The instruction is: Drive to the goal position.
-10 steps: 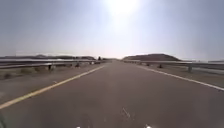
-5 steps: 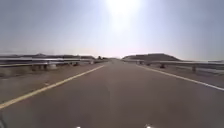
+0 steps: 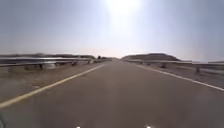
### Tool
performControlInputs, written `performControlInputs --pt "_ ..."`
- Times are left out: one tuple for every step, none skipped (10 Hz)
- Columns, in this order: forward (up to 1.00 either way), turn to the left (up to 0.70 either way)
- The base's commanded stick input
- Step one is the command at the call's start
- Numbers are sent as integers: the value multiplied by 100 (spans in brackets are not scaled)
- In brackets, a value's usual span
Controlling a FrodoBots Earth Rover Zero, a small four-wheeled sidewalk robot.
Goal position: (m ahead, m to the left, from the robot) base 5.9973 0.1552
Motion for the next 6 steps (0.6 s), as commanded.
performControlInputs --pt "70 0" --pt "70 0" --pt "70 0" --pt "70 0" --pt "70 0" --pt "70 0"
